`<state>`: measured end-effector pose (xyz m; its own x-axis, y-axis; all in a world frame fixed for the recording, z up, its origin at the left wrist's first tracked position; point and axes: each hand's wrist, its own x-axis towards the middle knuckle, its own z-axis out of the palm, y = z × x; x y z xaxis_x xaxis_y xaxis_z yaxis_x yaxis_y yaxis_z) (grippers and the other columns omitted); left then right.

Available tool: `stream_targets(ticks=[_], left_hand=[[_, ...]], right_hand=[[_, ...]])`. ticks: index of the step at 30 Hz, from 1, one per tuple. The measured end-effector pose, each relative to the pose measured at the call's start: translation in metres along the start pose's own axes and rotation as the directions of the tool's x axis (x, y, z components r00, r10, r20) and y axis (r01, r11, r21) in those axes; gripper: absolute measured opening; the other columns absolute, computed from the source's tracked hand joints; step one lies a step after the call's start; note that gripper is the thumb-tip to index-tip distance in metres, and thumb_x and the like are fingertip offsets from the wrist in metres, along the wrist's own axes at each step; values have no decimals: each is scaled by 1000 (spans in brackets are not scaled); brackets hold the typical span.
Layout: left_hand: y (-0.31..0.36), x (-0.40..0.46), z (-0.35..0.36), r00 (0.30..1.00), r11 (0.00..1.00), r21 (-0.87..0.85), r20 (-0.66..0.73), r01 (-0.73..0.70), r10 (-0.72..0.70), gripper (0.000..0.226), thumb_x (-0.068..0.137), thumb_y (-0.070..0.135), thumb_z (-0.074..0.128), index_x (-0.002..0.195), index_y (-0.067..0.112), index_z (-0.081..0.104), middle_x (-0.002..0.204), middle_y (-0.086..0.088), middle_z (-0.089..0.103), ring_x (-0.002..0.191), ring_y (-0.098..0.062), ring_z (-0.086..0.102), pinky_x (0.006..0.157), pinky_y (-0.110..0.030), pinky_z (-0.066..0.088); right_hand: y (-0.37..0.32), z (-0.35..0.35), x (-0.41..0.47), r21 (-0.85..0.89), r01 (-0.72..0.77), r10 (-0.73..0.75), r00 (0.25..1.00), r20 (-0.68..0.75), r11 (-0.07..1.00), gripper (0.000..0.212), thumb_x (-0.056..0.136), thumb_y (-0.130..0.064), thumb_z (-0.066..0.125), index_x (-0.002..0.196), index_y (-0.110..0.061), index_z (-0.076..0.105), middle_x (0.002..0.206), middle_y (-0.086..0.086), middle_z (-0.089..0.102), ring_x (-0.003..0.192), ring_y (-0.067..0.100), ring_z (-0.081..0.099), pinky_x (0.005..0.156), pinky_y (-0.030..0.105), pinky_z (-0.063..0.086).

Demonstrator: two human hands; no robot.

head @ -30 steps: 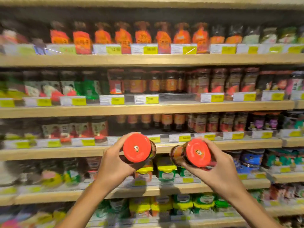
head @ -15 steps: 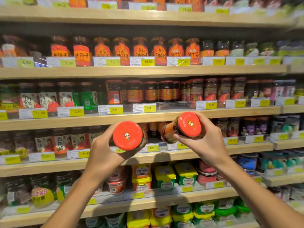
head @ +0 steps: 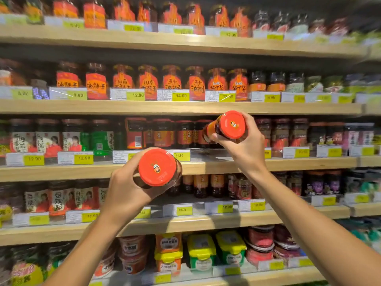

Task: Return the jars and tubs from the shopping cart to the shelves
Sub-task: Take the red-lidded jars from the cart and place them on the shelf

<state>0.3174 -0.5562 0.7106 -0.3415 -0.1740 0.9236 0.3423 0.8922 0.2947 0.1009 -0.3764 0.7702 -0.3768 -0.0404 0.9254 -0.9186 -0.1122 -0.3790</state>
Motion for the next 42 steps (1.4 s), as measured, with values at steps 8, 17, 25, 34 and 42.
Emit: stream_targets(ticks=[8,17,25,34,42], left_hand=[[-6,1,1,999,998,29,9,-52,51,74,58,43,87,124,28,60,114,41,60,104,12,61,88,-5,44],[-11,2,2,998,997,52,-16,-63,64,80,55,41,93,125,24,59,112,47,57,101,18,59,86,-1,43],[-10,0,4,999,996,75,6,-53,53,82,54,37,96,126,19,60,116,41,60,102,15,60,86,-3,45],[-2,-1,-1,999,996,79,-12,-36,37,75,60,56,81,125,24,60,114,40,60,101,14,61,88,-5,44],[9,12,7,996,1000,3,-89,22,-22,74,58,28,93,125,19,64,114,18,70,107,1,65,89,-14,50]], right_hand=[[41,20,15,-108,-95,104,991,88,990,78,62,-46,92,129,-27,56,106,-27,60,103,7,62,92,25,51],[51,38,41,-280,-282,314,947,74,917,97,62,-65,85,128,-12,39,118,8,64,113,28,59,87,43,54],[48,53,54,-390,-355,403,914,46,849,76,67,-79,70,75,-7,49,67,1,57,66,21,60,49,31,37],[75,61,65,-536,-316,456,877,150,783,100,73,-76,67,152,-27,30,113,13,70,106,38,64,87,47,56],[58,36,42,-552,-215,383,900,209,806,68,82,-63,67,122,-10,53,101,9,66,97,34,64,70,40,50]])
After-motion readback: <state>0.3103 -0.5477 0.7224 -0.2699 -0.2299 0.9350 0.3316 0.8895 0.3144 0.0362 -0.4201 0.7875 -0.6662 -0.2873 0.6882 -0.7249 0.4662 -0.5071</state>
